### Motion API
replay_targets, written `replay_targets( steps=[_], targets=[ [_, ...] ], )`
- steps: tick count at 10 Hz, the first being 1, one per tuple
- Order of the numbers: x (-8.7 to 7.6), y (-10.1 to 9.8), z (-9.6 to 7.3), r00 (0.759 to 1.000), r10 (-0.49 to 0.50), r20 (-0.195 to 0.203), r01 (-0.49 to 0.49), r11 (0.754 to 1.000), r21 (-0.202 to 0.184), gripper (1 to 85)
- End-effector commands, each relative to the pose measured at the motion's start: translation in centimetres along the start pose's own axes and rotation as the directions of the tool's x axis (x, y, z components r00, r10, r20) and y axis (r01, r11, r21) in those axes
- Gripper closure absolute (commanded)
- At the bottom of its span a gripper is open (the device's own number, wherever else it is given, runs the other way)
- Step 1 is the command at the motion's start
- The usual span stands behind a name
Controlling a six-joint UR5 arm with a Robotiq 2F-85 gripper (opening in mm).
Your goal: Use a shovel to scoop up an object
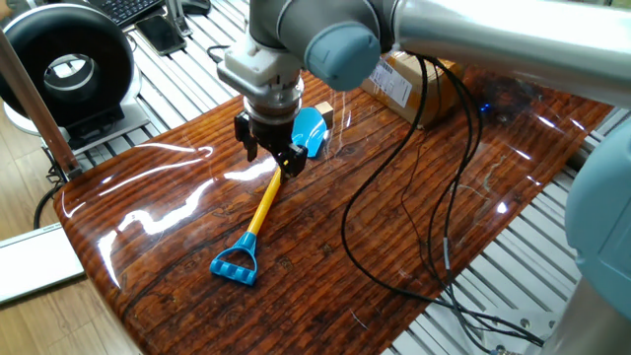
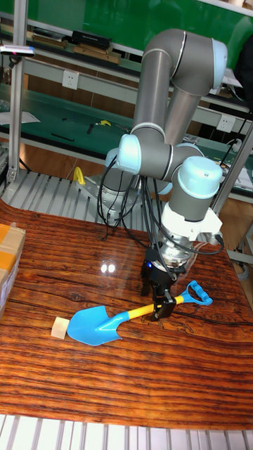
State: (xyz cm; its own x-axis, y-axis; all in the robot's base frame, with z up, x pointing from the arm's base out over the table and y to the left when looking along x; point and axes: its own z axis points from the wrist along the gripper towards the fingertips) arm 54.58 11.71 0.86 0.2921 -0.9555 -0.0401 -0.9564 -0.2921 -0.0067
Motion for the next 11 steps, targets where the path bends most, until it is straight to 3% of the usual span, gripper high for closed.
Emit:
replay_targets(
  steps=[1, 2, 4, 10, 11],
  targets=[
    [0.0, 0.0, 0.0, 1.0, -0.025, 0.003, 0.025, 1.0, 0.0, 16.3],
    [0.6, -0.3, 0.0, 0.999, -0.042, -0.022, 0.042, 0.999, 0.009, 17.3],
    [0.9, -0.6, 0.0, 0.999, -0.037, -0.035, 0.038, 0.999, 0.019, 20.3],
    [-0.1, -1.1, 0.3, 1.0, -0.016, -0.02, 0.016, 1.0, 0.02, 24.7],
    [-0.2, -1.1, 0.3, 1.0, -0.002, -0.016, 0.002, 1.0, 0.019, 36.3]
  ],
)
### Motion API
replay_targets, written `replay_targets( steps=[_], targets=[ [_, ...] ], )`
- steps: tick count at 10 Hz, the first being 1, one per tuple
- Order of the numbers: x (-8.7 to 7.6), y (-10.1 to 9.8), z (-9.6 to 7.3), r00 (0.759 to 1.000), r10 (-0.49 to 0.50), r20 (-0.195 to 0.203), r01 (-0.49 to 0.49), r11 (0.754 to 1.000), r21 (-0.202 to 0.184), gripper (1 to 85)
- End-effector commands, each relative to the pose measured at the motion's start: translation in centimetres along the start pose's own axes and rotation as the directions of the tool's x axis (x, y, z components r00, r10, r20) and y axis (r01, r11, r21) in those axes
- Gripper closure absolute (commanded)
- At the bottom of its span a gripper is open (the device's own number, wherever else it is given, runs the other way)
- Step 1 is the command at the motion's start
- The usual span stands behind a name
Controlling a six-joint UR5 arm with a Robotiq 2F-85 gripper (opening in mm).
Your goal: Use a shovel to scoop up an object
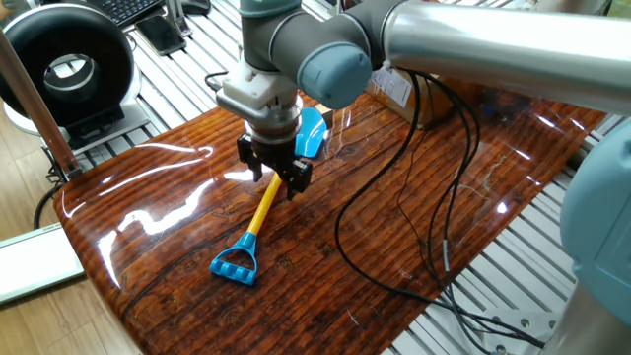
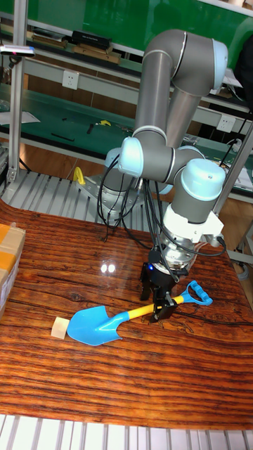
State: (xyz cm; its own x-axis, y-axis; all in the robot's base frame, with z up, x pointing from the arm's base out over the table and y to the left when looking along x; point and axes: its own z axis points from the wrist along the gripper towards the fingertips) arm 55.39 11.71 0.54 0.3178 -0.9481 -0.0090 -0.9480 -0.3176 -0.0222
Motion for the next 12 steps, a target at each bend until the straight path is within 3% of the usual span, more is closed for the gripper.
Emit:
replay_targets(
  steps=[1, 2, 3, 7, 10, 12],
  targets=[
    [-0.5, -0.3, 0.0, 0.999, 0.033, 0.015, -0.033, 0.999, 0.004, 52.3],
    [-0.3, -0.1, -0.1, 0.999, 0.05, 0.014, -0.05, 0.999, -0.003, 76.0],
    [-0.3, 0.3, -0.2, 0.998, 0.065, 0.016, -0.065, 0.998, -0.017, 84.7],
    [0.1, 0.8, -2.1, 0.994, 0.105, 0.024, -0.103, 0.992, -0.072, 84.7],
    [0.8, 0.3, -3.8, 0.989, 0.146, 0.033, -0.144, 0.987, -0.066, 84.7],
    [1.3, 0.4, -4.1, 0.985, 0.171, 0.028, -0.168, 0.984, -0.066, 84.7]
  ],
)
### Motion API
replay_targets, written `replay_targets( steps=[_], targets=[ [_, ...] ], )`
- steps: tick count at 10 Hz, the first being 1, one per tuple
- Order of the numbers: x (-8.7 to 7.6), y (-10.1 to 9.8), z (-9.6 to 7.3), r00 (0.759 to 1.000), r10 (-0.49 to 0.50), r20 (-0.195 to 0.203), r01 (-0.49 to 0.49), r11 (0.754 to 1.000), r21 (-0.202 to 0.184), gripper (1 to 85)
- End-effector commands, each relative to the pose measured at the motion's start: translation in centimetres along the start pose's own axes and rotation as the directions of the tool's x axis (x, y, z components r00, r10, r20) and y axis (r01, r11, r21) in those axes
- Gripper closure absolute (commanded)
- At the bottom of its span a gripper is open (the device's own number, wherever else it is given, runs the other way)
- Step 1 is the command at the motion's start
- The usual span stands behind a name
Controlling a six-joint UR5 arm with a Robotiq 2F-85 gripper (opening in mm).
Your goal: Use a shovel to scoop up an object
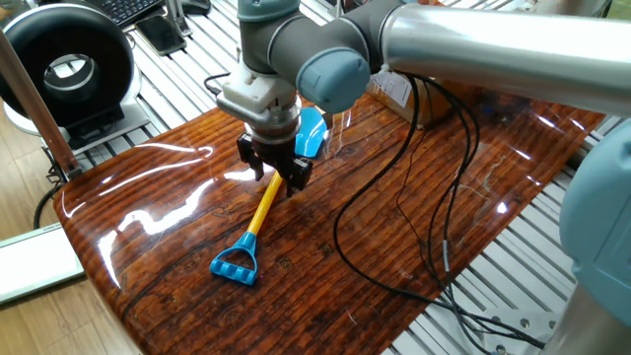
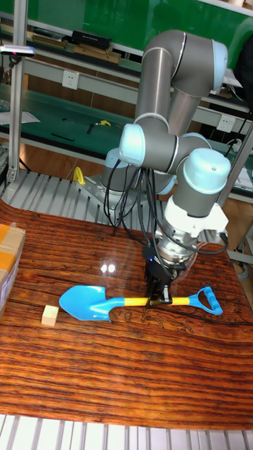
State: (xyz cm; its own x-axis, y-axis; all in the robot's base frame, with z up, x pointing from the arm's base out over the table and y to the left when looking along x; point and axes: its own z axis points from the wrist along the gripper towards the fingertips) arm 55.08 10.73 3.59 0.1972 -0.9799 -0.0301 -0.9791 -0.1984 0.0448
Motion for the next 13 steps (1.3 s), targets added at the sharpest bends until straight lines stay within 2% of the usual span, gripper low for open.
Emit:
replay_targets(
  steps=[1, 3, 6, 7, 8, 11, 12, 13],
  targets=[
    [0.8, -0.1, -1.1, 0.997, 0.071, 0.011, -0.072, 0.997, 0.005, 84.7],
    [0.8, 0.7, -1.6, 0.99, 0.136, 0.033, -0.135, 0.991, -0.016, 84.7],
    [0.5, 0.6, -1.6, 0.984, 0.173, 0.047, -0.172, 0.985, -0.016, 84.7],
    [0.6, 0.3, -1.6, 0.976, 0.212, 0.045, -0.212, 0.977, -0.007, 84.7],
    [1.3, -0.5, -1.6, 0.967, 0.252, 0.027, -0.253, 0.967, 0.029, 84.7],
    [-0.3, -1.0, -1.7, 0.937, 0.336, 0.093, -0.34, 0.94, 0.023, 84.7],
    [0.1, -1.9, -1.7, 0.935, 0.343, 0.092, -0.35, 0.935, 0.061, 84.7],
    [0.4, -2.1, -1.7, 0.936, 0.343, 0.081, -0.348, 0.935, 0.072, 84.7]
  ],
)
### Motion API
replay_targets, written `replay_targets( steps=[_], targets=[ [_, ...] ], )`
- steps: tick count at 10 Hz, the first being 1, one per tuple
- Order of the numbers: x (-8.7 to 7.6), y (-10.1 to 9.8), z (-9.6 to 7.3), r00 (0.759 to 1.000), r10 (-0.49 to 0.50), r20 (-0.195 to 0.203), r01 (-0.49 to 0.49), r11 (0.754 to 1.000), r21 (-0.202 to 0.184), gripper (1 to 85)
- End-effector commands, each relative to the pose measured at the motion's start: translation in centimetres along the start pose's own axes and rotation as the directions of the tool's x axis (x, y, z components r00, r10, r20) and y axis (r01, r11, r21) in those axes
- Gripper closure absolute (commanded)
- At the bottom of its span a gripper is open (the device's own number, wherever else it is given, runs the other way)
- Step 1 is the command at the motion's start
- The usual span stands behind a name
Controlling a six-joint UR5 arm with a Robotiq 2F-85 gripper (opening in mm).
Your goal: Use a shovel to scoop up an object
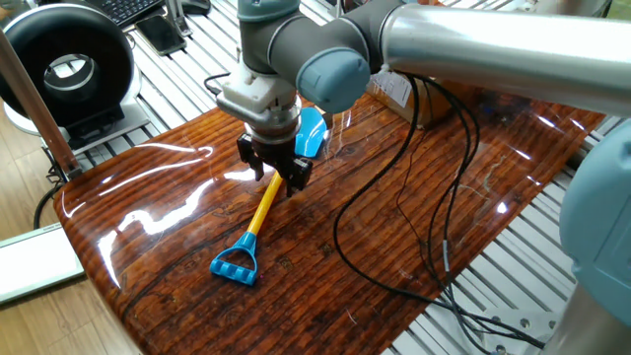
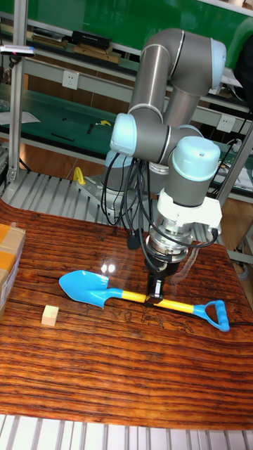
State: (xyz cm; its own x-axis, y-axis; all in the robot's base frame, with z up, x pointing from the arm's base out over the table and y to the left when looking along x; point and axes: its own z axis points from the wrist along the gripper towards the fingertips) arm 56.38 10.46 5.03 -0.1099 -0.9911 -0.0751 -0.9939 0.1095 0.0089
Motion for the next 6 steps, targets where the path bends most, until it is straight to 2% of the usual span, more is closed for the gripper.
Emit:
replay_targets(
  steps=[1, 3, 6],
  targets=[
    [-0.4, -0.6, -0.2, 0.999, 0.046, 0.021, -0.046, 0.999, 0.021, 84.7],
    [-1.4, -0.3, -0.4, 0.998, 0.03, 0.047, -0.03, 1.0, 0.001, 84.7],
    [-4.9, -1.5, -1.7, 0.996, 0.014, 0.094, -0.015, 1.0, 0.008, 84.7]
  ],
)
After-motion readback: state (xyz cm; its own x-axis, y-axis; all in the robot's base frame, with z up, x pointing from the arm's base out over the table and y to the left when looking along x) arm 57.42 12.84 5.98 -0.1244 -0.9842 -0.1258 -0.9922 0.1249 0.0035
